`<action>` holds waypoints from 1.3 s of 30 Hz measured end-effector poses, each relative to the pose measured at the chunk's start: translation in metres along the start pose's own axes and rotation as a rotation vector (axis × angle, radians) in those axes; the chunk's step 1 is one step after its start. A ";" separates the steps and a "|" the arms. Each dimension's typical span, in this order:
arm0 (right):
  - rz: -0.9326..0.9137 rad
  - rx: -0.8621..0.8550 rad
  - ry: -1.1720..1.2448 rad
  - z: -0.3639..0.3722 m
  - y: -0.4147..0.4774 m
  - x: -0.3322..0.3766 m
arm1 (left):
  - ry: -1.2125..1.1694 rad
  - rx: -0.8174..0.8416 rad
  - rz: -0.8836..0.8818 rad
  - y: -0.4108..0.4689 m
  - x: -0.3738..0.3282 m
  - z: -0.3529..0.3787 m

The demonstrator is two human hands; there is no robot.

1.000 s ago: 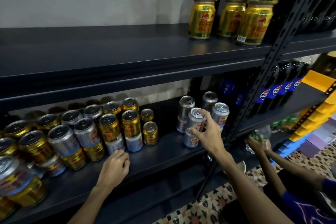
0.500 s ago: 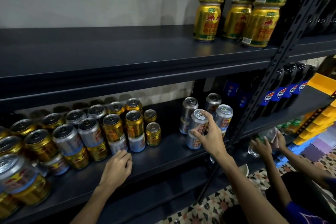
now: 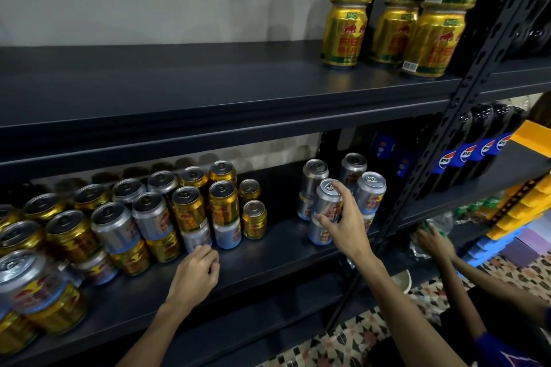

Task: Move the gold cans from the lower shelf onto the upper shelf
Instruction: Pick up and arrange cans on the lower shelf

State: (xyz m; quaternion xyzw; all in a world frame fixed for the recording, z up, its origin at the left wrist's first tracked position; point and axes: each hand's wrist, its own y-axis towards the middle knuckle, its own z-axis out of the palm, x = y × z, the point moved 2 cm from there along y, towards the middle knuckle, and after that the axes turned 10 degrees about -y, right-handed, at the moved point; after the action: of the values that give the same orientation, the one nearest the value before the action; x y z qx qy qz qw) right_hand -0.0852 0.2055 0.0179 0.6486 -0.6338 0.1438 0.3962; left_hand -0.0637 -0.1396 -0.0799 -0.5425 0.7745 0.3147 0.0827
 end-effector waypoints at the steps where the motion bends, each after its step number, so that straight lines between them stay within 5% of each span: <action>1: -0.003 0.002 -0.001 0.000 0.000 0.000 | -0.001 0.001 -0.001 0.000 0.001 0.000; 8: -0.022 -0.018 0.000 0.000 0.001 -0.002 | 0.005 -0.006 -0.004 0.000 0.000 0.000; 16: -0.328 -0.471 -0.021 0.001 -0.010 0.047 | 0.009 -0.010 -0.008 0.000 -0.002 0.000; 29: -0.170 0.383 -0.055 0.130 0.003 0.052 | 0.029 0.022 -0.053 0.000 -0.001 -0.003; 39: -0.065 0.420 -0.106 0.164 0.006 0.042 | 0.045 0.027 -0.044 0.000 -0.004 -0.004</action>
State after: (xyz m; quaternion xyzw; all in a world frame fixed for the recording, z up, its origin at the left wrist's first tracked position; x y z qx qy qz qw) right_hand -0.1362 0.0626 -0.0567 0.7437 -0.5885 0.2254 0.2231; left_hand -0.0615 -0.1388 -0.0751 -0.5653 0.7681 0.2900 0.0796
